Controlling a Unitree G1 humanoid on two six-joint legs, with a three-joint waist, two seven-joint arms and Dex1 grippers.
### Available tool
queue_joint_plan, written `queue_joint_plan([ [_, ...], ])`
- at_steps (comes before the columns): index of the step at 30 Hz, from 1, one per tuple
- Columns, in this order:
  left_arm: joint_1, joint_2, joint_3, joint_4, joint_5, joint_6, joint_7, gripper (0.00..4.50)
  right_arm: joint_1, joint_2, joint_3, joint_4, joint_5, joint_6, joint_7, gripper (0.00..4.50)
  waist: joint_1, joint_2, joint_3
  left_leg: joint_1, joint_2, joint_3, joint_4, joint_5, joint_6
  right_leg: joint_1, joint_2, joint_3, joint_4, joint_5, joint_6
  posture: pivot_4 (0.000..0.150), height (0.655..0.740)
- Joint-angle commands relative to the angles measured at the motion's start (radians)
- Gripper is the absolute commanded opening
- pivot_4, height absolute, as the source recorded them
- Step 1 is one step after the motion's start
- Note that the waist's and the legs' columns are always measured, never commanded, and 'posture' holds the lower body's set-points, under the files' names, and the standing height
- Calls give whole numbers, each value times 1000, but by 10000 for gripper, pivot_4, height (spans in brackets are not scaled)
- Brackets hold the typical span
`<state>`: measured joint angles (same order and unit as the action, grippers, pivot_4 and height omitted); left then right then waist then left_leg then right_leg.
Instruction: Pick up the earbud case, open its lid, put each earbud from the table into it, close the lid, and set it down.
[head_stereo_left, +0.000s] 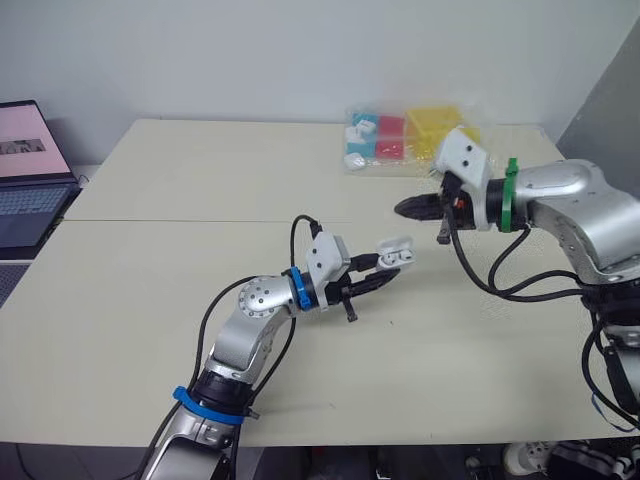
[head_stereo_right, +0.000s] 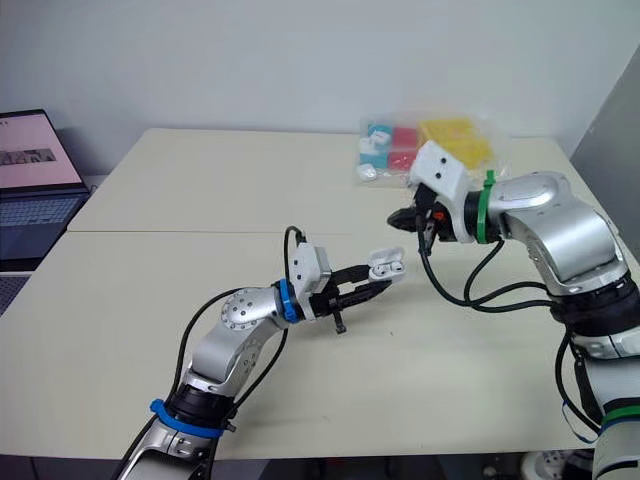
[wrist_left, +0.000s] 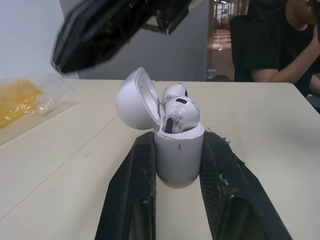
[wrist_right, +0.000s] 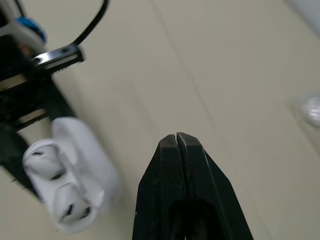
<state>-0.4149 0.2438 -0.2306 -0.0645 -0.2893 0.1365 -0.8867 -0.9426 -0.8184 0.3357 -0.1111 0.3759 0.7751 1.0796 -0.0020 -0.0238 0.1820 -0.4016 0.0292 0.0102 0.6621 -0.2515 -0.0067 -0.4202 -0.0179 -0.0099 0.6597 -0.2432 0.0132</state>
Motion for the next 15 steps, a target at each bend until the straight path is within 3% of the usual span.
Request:
queue_joint_plan([
  [1, -18, -2, 3, -38, -4, -20, 1, 8013, -31, -24, 7, -25, 14, 44, 95, 0, 0, 0, 0, 0, 0, 0, 0, 0, 0, 0, 0, 0, 0, 0, 0, 1500, 7400],
  [15, -22, -14, 23, -49, -24, 23, 34, 8013, 84, -70, -23, -162, 11, 90, 120, 0, 1, 0, 0, 0, 0, 0, 1, 0, 0, 0, 0, 0, 1, 0, 0, 1500, 7400],
])
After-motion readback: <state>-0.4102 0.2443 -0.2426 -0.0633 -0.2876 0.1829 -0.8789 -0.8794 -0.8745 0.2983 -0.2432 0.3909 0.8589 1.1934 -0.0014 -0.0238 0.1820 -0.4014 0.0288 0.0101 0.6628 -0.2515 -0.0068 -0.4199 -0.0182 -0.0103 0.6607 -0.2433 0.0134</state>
